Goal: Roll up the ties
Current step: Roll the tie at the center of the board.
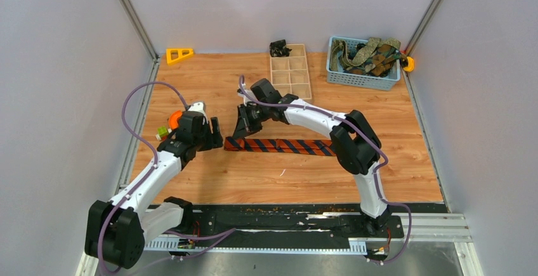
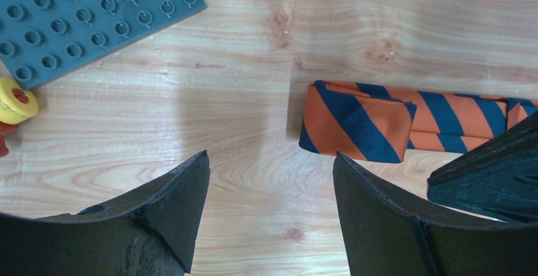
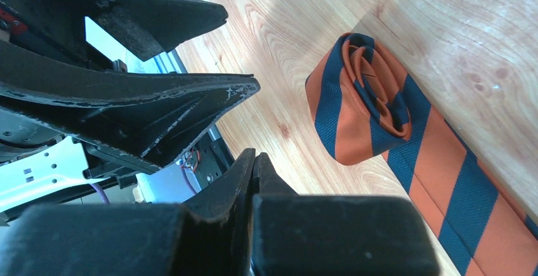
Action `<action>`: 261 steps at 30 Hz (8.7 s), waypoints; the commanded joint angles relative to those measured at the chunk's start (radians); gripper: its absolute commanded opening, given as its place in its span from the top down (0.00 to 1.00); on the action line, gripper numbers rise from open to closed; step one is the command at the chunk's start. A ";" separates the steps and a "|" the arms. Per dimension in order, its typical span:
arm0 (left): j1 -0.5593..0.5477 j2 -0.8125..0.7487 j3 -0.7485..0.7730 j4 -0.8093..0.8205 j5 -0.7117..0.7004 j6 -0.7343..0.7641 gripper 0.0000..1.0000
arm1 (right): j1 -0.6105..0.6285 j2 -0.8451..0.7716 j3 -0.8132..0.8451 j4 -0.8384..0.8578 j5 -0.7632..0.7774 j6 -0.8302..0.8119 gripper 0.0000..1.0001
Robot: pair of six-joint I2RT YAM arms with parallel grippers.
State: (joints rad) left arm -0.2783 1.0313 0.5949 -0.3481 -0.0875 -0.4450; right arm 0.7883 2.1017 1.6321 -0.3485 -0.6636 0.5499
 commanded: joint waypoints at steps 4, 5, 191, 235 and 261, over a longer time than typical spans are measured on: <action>0.035 -0.001 -0.029 0.105 0.081 -0.011 0.22 | 0.003 0.056 0.044 -0.013 0.004 -0.010 1.00; 0.037 0.001 -0.031 0.109 0.081 -0.011 0.22 | 0.003 0.060 0.044 -0.012 0.005 -0.010 1.00; -0.316 0.443 0.181 0.150 -0.286 -0.085 0.92 | -0.036 0.202 0.106 0.137 -0.122 0.073 0.96; -0.324 0.191 0.135 0.159 -0.215 -0.033 0.17 | -0.102 -0.005 -0.015 0.024 -0.018 -0.013 0.96; 0.049 -0.106 -0.111 0.213 0.000 -0.027 0.13 | 0.000 0.139 0.209 -0.047 0.000 0.014 0.95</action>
State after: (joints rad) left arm -0.2707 0.9501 0.4957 -0.1913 -0.1680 -0.4549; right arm 0.7815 2.1941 1.8000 -0.3706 -0.6807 0.5632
